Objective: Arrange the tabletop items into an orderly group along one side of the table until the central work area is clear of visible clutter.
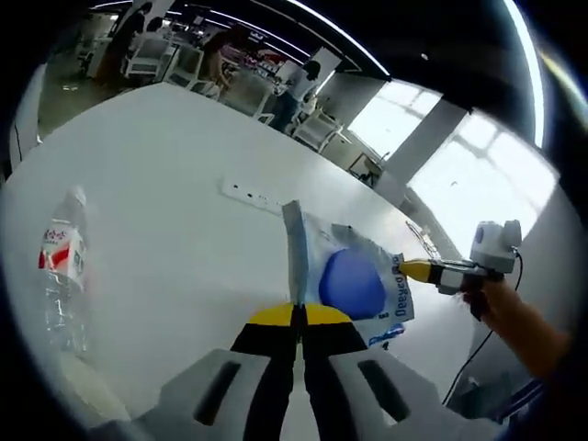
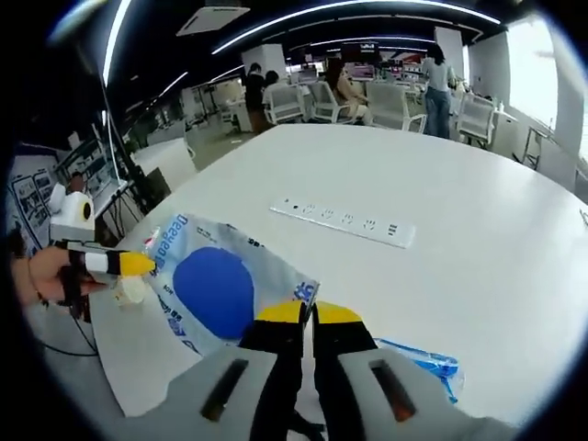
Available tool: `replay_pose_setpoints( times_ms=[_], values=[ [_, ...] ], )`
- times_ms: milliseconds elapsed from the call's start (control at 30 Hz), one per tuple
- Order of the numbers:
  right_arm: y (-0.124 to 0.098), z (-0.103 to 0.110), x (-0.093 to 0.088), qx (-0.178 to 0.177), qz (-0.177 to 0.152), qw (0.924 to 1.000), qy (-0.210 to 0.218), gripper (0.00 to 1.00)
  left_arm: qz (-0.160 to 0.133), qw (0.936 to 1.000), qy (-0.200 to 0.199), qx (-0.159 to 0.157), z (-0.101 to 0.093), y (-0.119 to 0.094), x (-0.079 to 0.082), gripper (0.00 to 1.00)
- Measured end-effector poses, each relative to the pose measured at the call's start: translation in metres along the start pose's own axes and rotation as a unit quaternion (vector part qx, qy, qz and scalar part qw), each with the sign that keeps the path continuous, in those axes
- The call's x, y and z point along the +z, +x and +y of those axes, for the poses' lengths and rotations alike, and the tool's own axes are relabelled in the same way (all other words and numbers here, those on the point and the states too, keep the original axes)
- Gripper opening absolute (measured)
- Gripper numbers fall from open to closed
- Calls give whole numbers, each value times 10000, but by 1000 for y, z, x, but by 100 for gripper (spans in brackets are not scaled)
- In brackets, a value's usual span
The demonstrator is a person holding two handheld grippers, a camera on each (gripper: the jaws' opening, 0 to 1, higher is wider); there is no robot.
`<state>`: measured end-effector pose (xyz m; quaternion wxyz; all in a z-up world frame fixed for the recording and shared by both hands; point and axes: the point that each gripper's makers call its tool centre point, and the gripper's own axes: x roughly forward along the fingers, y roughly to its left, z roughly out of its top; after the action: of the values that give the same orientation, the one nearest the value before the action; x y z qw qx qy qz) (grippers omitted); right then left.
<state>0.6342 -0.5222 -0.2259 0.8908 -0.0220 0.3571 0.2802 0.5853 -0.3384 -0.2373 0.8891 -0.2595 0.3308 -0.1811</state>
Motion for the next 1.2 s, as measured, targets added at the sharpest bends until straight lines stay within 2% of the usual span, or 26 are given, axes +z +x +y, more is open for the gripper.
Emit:
replay_pose_setpoints(
  times_ms=[433, 1000, 1200],
  values=[
    [24, -20, -37, -117, 436, 9990, 15, 0, 391, 9992, 32, -44, 13, 31, -19, 0],
    [47, -32, -58, -246, 918, 9949, -338, 0, 779, 9970, -17, 3, 27, 52, -44, 0],
    [52, -35, -61, -265, 972, 9943, -350, 1, 807, 9967, -67, 23, 30, 56, -46, 0]
  ],
)
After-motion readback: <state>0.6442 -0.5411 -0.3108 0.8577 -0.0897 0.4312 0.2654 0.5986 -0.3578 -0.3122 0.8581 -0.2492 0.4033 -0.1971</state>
